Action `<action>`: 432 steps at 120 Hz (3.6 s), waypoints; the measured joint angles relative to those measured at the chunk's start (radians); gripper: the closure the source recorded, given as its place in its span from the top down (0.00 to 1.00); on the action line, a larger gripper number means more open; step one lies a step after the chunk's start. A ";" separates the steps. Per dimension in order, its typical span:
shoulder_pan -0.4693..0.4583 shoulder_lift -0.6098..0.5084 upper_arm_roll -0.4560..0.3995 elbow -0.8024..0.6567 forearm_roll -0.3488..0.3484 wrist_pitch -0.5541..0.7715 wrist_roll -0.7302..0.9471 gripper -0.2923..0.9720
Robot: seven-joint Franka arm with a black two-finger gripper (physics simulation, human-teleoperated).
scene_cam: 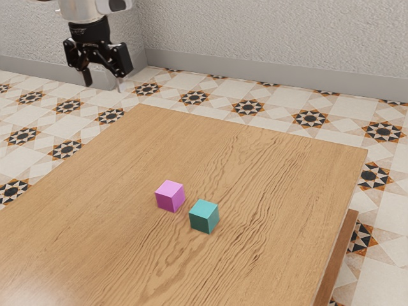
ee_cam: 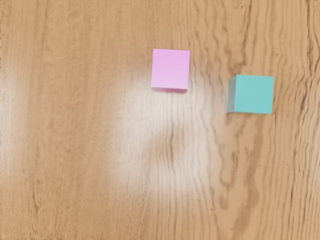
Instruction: Pick up the blue block with one arm, and put the blue block on the pink block with one arm
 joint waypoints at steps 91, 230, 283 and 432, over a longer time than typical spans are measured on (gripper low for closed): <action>-0.004 0.172 -0.218 0.150 0.047 0.020 -0.034 0.77; 0.005 0.313 -0.224 -0.569 0.047 0.999 0.002 0.77; 0.007 0.379 -0.205 -0.558 0.040 1.010 0.038 0.77; 0.007 0.514 -0.193 -0.462 0.018 1.016 0.068 0.75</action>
